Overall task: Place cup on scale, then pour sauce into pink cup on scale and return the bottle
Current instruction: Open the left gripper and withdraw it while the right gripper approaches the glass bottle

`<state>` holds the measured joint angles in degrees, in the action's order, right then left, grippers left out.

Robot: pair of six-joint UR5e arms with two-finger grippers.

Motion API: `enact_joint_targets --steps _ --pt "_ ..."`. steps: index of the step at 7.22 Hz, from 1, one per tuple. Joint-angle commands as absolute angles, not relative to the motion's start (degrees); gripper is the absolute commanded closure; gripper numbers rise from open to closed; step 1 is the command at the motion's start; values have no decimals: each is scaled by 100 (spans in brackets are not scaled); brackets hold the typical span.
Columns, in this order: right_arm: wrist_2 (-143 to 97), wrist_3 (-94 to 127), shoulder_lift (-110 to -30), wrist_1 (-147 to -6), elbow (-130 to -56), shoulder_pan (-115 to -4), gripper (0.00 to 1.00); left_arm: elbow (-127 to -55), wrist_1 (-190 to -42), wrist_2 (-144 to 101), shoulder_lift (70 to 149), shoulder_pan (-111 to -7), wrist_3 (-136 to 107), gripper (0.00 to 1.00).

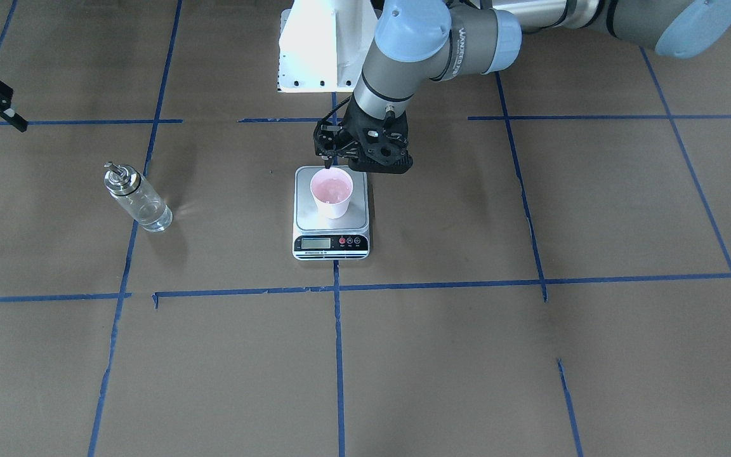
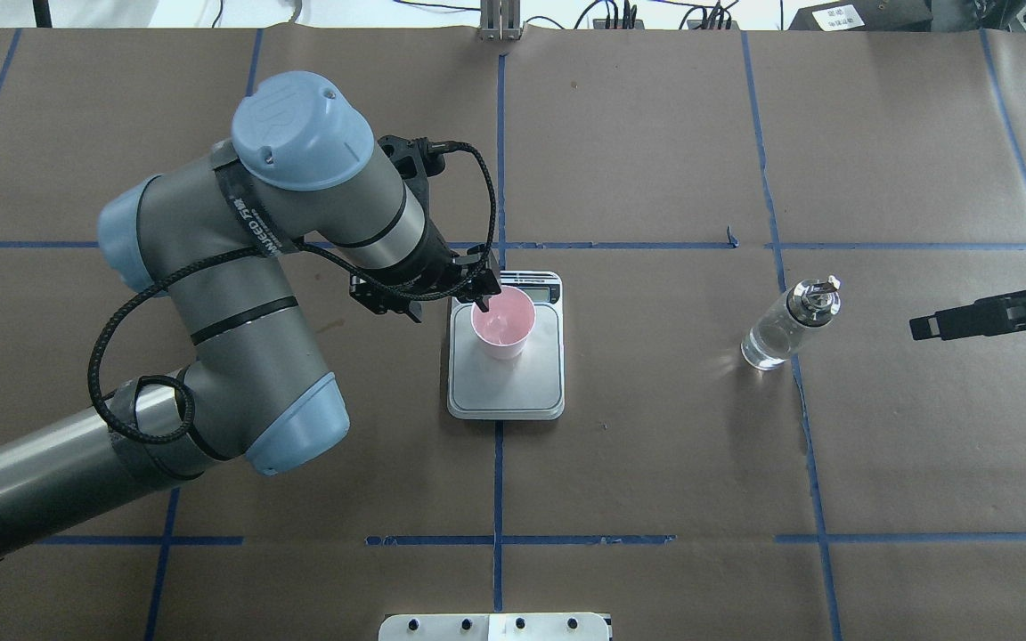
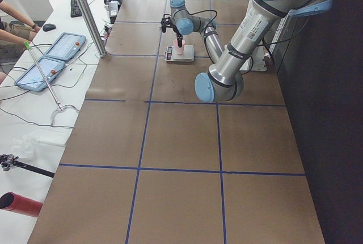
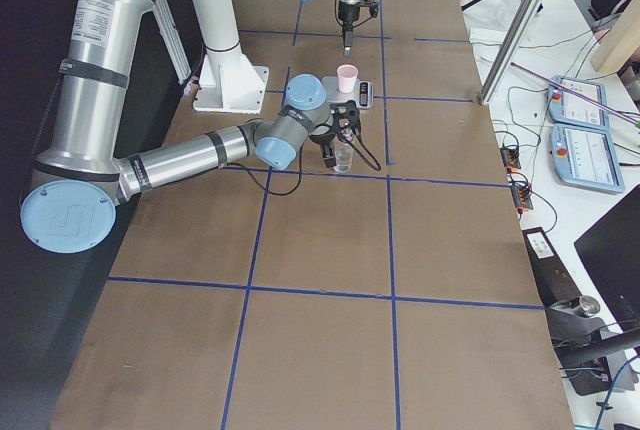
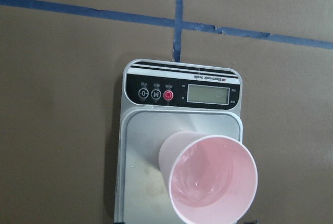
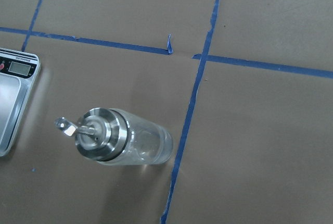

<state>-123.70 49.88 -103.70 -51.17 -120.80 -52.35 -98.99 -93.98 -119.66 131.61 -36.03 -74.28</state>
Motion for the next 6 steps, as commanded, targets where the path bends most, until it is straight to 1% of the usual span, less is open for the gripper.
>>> enact_joint_targets --steps 1,2,3,4,5,6 --pt "-10441 5980 -10477 -5071 -12348 -3593 0 -9949 -9422 -11962 13052 -3761 -7409 19" --pt "-9101 6490 -10477 -5080 -12383 -2603 0 -10001 -9422 -11962 13043 -3814 -7409 17" --pt "-8427 6808 -10485 -5089 -12384 -2140 0 -10106 -9431 -11962 12869 -3919 -7287 17" --pt "-7419 7438 -10485 -5089 -12349 -1718 0 -10386 -9413 -11962 12563 -4068 -6573 14" --pt "-6209 7610 -10494 -5106 -12270 -1166 0 -10589 -9413 -11971 12229 -4304 -6087 13" --pt "-5396 7664 -10485 -5063 -11982 -943 0 -10643 -9413 -11971 12017 -4681 -5647 13"
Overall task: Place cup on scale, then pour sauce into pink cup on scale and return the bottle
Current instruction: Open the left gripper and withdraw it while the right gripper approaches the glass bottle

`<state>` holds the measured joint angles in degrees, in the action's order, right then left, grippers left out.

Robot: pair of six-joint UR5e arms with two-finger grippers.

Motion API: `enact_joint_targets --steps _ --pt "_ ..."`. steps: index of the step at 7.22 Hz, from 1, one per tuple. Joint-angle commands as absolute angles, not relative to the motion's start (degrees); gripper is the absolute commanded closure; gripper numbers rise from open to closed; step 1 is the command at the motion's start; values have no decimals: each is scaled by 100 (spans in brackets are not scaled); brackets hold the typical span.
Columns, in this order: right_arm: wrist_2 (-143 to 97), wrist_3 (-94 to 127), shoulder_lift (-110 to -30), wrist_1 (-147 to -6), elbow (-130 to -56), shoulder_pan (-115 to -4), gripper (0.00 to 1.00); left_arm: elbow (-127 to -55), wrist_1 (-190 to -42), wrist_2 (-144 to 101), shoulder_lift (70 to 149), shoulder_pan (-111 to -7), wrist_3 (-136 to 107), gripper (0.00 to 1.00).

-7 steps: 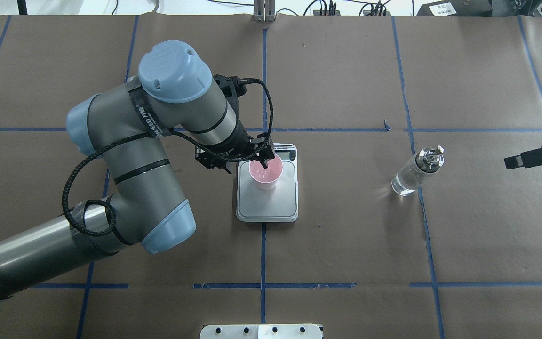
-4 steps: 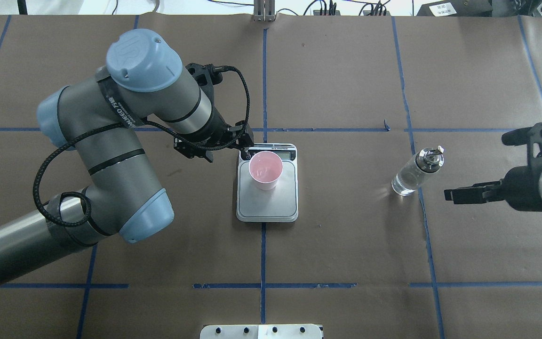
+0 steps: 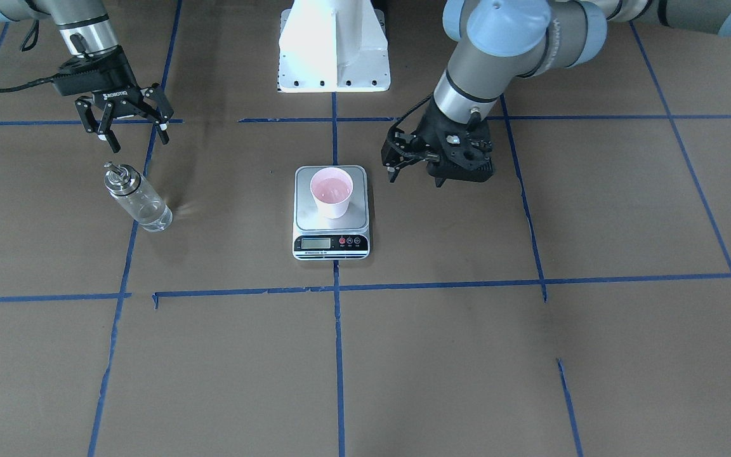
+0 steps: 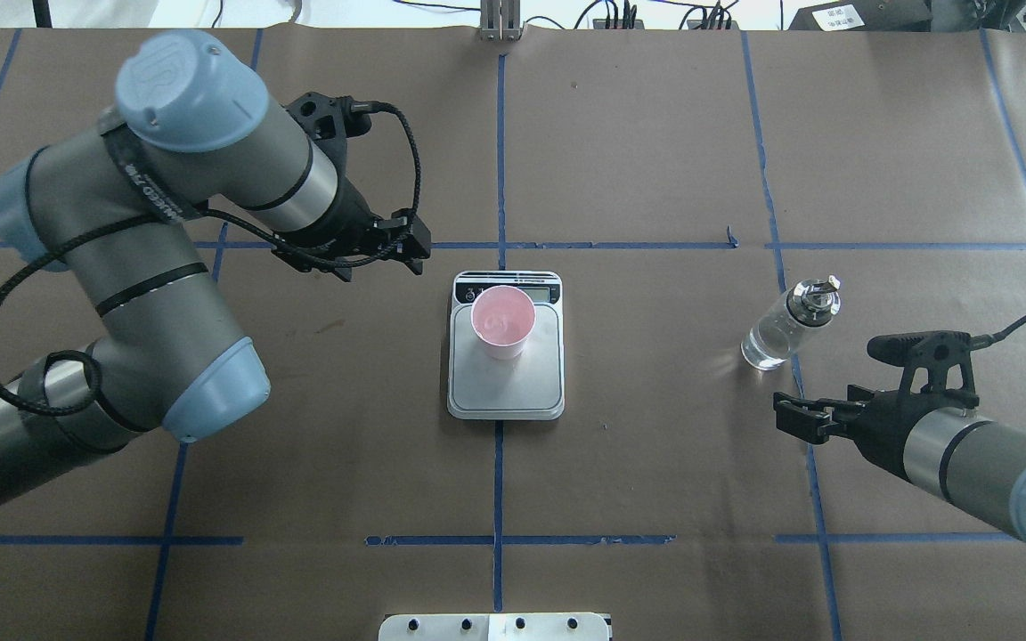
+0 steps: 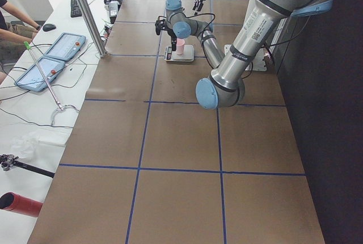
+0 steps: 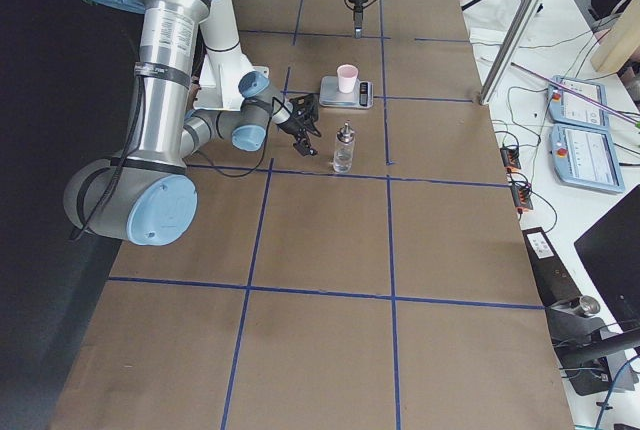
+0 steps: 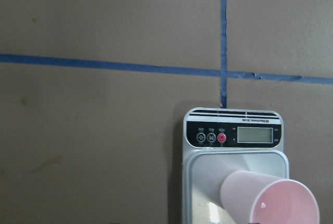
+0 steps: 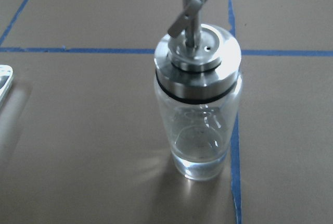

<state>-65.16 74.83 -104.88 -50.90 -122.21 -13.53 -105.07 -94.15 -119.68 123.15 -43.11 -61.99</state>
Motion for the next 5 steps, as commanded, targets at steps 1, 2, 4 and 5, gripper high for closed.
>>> enact_joint_targets --steps 1,2,4,5 --pt "-4796 7969 -10424 -5045 -11927 -819 0 -10661 -9404 -11971 11719 -5111 -5007 12" --pt "-4216 8041 -10406 -5028 -11770 -722 0 -10818 -9413 -11971 11133 -5428 -4053 11" --pt "-3511 8051 -10171 -4984 -11183 -484 0 -10960 -9422 -11979 10487 -6306 -2652 10" --pt "-3107 8051 -10082 -4870 -10971 -370 0 -10960 -9422 -11979 10372 -6441 -2385 10"
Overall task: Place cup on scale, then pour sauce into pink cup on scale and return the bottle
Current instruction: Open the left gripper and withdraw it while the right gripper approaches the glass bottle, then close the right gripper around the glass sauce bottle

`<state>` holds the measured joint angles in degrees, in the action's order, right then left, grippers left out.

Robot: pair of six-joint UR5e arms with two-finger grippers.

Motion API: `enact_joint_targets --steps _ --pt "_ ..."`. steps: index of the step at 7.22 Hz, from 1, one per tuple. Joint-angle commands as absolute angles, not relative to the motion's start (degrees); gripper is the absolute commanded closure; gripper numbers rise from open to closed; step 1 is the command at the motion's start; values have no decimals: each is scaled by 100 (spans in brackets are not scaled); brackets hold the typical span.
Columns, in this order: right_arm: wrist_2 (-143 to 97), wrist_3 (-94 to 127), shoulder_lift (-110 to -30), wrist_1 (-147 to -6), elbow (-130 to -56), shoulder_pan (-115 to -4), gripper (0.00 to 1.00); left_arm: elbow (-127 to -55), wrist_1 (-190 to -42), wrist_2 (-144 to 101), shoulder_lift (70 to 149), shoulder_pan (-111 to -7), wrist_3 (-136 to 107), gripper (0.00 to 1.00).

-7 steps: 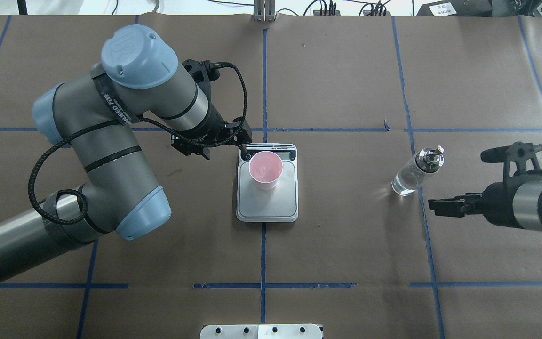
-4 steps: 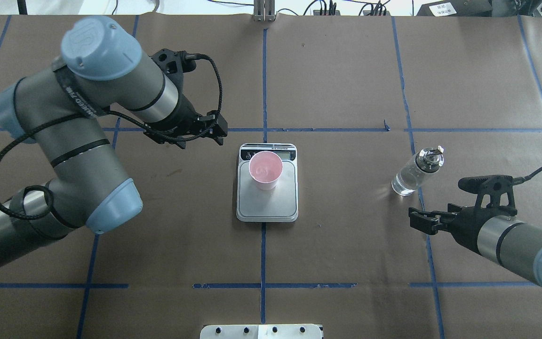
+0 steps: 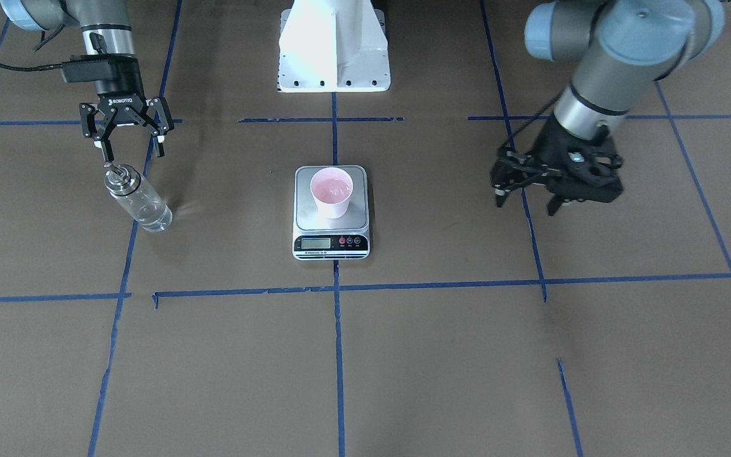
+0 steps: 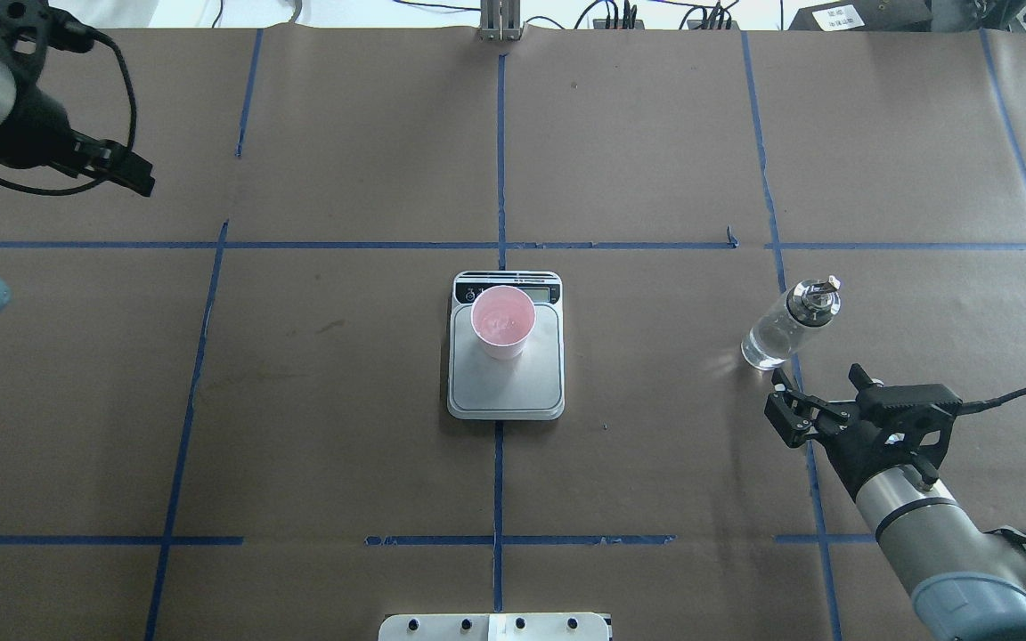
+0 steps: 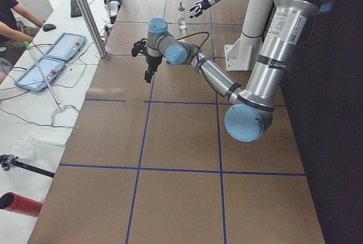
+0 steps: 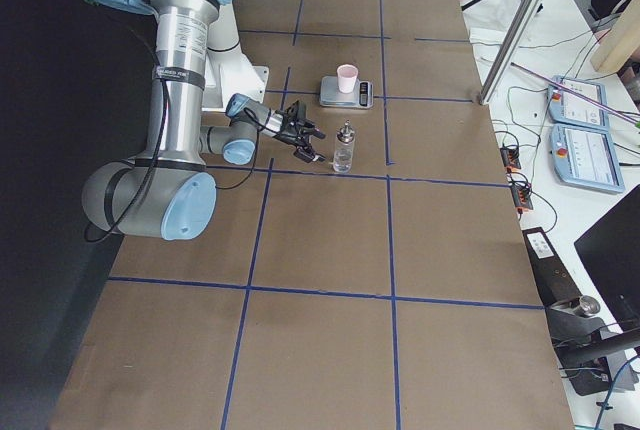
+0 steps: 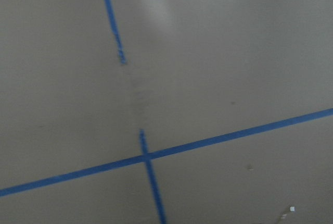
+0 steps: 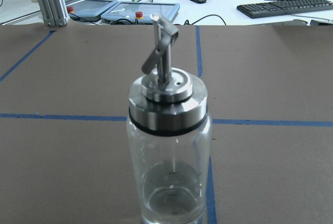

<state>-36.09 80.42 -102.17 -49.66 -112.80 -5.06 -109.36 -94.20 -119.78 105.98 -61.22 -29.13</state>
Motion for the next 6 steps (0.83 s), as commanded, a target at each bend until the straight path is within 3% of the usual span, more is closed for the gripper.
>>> enact_joint_targets --steps 1,6 --pt "-2937 8051 -10064 -4512 -10795 -343 0 -10960 -9422 -11979 10293 -6460 -2112 9" --pt "-2408 7884 -9562 -4210 -10292 -343 0 -11180 -9422 -11971 10116 -6618 -2030 9"
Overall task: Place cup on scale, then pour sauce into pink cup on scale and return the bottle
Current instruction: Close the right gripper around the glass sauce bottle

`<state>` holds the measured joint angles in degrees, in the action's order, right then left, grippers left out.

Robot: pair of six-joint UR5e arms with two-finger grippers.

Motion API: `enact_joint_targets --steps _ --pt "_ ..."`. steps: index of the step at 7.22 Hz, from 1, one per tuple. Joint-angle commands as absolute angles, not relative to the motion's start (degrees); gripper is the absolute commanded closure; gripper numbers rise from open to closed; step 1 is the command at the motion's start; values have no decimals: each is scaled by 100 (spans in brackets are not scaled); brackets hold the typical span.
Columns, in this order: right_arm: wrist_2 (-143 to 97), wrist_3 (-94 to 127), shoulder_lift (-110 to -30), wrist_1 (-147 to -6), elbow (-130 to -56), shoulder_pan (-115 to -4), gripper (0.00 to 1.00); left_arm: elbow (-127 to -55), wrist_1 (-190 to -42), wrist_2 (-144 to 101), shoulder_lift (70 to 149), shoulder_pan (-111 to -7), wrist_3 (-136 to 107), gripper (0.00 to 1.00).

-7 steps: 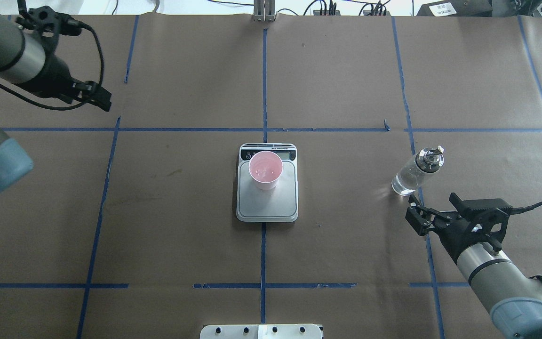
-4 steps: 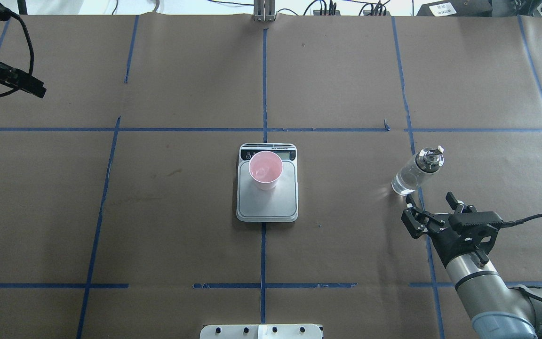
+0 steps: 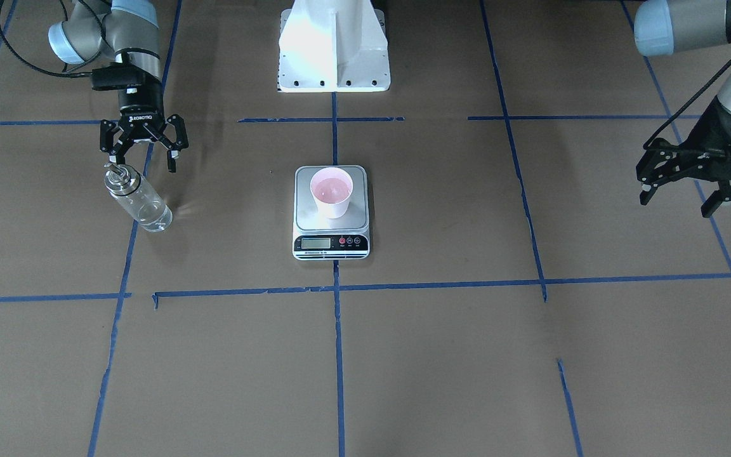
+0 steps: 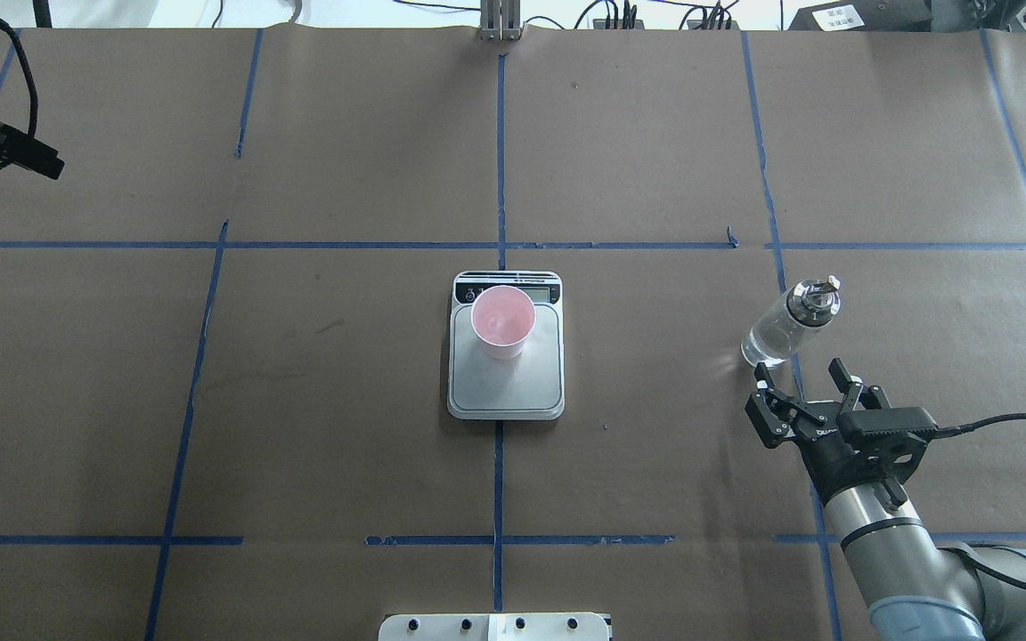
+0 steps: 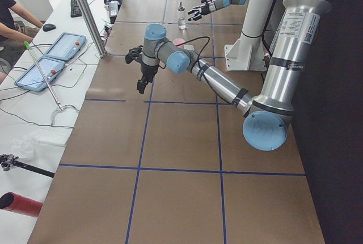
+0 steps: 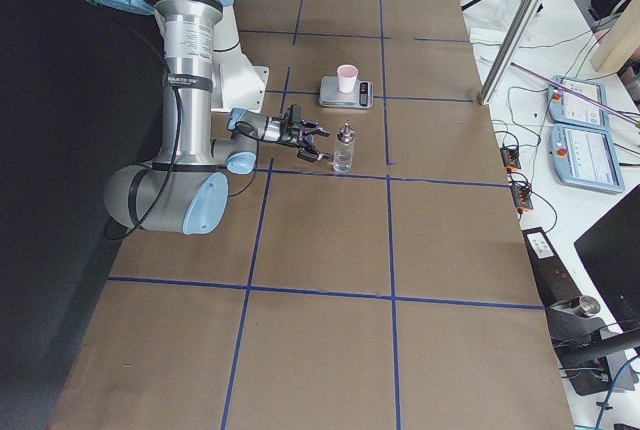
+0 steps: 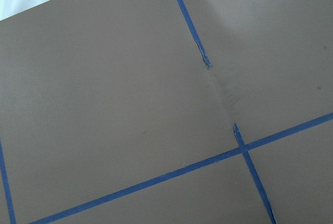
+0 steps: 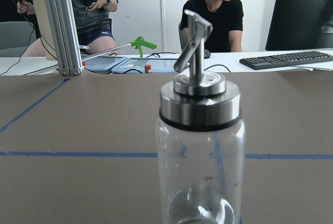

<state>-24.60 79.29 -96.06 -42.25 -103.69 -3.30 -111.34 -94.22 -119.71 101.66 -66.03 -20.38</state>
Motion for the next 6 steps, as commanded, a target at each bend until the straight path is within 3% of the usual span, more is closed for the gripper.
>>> enact_joint_targets --steps 1,6 --pt "-2408 7884 -9580 -4210 -10292 -351 0 -11188 -9422 -11971 10116 -6653 -2030 9" --pt "-2505 7682 -9527 -4219 -10179 -650 0 -11215 -9413 -11971 10116 -6662 -2039 9"
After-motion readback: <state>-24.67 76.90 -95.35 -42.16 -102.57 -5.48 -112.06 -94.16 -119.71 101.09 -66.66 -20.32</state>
